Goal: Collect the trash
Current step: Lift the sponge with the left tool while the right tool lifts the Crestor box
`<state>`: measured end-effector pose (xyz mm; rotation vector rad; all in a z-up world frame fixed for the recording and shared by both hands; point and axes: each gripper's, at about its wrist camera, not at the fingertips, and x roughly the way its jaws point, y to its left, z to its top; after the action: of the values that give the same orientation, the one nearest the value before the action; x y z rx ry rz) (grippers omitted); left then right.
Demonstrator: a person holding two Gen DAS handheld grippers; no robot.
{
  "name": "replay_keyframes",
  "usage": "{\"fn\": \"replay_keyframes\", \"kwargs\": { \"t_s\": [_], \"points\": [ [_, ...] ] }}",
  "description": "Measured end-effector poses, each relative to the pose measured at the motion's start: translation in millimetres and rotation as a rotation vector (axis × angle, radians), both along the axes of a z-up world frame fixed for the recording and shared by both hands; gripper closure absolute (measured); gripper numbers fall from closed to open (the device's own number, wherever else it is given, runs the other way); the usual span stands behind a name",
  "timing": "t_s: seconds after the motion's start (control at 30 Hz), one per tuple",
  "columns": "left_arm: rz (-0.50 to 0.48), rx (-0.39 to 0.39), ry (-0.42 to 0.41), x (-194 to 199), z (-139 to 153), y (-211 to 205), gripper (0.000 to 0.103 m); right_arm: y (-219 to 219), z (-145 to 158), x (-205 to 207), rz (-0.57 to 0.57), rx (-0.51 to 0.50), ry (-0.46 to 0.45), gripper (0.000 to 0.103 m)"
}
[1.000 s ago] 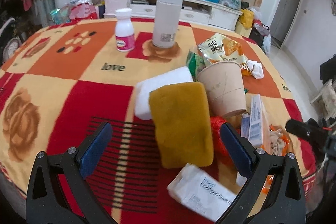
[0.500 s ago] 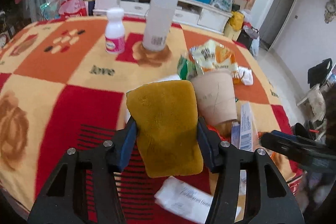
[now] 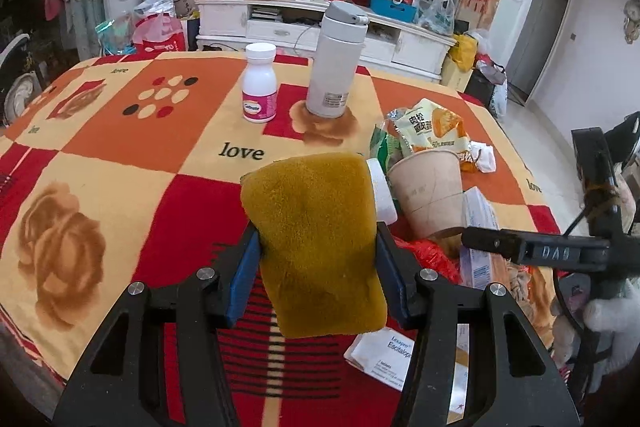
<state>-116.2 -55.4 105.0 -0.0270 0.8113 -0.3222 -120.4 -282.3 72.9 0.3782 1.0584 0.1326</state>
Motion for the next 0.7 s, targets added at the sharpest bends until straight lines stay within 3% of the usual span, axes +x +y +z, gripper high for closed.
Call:
{"fn": "replay_keyframes", "kwargs": {
  "t_s": [0.1,0.17,0.27,0.3,0.4,0.5,0.57,0.6,0.63,0.7],
  "points": [
    [-0.004,0.0,-0.003,-3,0,0,0.05,8,-5,-3,0.026,-0.086,0.011,0.019],
    [-0.006,0.001,-0.008,-5,1,-1,0.05,6,-5,-11,0.019,-0.064,0.004,0.026],
    [-0.015,0.005,-0.009,-9,1,-4,0.05,0,1,-26,0.015,-0.02,-0.052,0.044],
    [-0.019,0.005,-0.007,-9,1,-5,0.05,0,5,-31,0.02,-0.019,-0.079,0.065],
    [-0.033,-0.004,-0.001,-13,4,-9,0.05,-2,19,-41,0.03,0.017,-0.134,0.08],
    [-0.049,-0.009,-0.01,-18,10,-17,0.05,0,27,-44,0.054,0.017,-0.16,0.08],
    [-0.052,-0.007,-0.016,-20,12,-22,0.05,-1,22,-42,0.068,0.01,-0.131,0.08],
    [-0.054,-0.009,-0.015,-21,13,-24,0.05,-3,19,-40,0.051,0.013,-0.11,0.074],
    [-0.055,-0.009,-0.015,-22,13,-25,0.05,-4,16,-38,0.032,0.018,-0.095,0.055],
    [-0.057,-0.005,-0.016,-25,14,-28,0.05,-12,9,-36,-0.006,0.052,-0.077,0.036]
  ]
}}
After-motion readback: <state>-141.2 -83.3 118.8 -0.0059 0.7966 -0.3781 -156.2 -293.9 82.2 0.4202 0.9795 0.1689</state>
